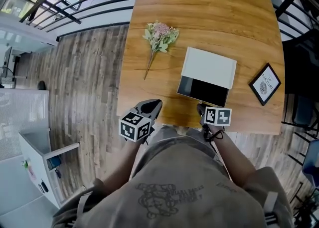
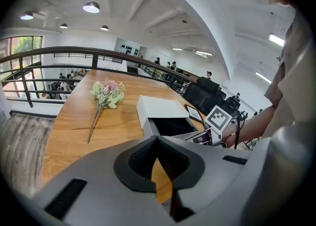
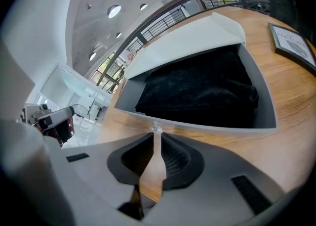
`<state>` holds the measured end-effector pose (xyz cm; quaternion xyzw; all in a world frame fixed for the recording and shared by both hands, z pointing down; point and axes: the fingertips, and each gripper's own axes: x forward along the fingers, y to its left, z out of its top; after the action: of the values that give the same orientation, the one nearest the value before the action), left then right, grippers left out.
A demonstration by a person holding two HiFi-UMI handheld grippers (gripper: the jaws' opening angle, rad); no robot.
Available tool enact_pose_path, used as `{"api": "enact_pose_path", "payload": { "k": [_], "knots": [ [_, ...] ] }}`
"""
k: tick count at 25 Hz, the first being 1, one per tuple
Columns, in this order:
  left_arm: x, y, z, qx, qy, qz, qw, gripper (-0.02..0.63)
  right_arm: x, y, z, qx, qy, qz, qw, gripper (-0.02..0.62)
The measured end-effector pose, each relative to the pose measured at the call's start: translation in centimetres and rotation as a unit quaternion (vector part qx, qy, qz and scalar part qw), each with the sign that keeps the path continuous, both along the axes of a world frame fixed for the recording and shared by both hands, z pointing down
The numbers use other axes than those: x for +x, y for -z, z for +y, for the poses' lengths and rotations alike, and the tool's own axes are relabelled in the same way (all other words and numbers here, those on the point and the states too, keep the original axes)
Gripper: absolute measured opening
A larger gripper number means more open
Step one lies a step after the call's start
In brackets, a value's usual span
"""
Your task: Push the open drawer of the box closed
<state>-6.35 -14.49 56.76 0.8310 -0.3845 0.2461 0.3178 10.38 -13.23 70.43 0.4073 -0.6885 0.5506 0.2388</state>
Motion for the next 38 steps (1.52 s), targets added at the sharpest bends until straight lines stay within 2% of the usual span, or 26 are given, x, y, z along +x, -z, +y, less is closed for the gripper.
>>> {"api": "enact_pose_path", "payload": {
  "k": [5, 10, 20, 28, 34, 38],
  "knots": [
    [0.7, 0.3, -1.2, 0.004, -0.005, 0.003, 1.0, 0.015, 0.3, 0.5, -0.6, 0.005, 0.004, -0.004, 1.0, 0.054],
    [0.8, 0.3, -3.0, 0.005, -0.009, 0.004, 0.9999, 0.015, 1.4, 1.1, -3.5, 0.019, -0.027, -0.015, 0.999, 0.037],
    [2.0, 0.4, -5.7, 0.009, -0.019, 0.012, 0.9997, 0.015, 2.8, 1.4, -9.0, 0.043, -0.031, -0.005, 0.999, 0.037],
    [1.8, 1.0, -6.1, 0.014, -0.018, 0.016, 0.9996, 0.015, 2.8, 2.2, -9.6, 0.049, -0.028, -0.016, 0.998, 0.037],
    [1.6, 3.7, -7.3, 0.047, -0.022, 0.029, 0.9982, 0.015, 0.7, 7.9, -10.6, 0.095, -0.021, -0.059, 0.994, 0.037],
    [1.7, 6.5, -8.7, 0.083, -0.029, 0.039, 0.9954, 0.015, -0.6, 13.4, -12.0, 0.164, -0.001, -0.081, 0.983, 0.037]
  ]
}}
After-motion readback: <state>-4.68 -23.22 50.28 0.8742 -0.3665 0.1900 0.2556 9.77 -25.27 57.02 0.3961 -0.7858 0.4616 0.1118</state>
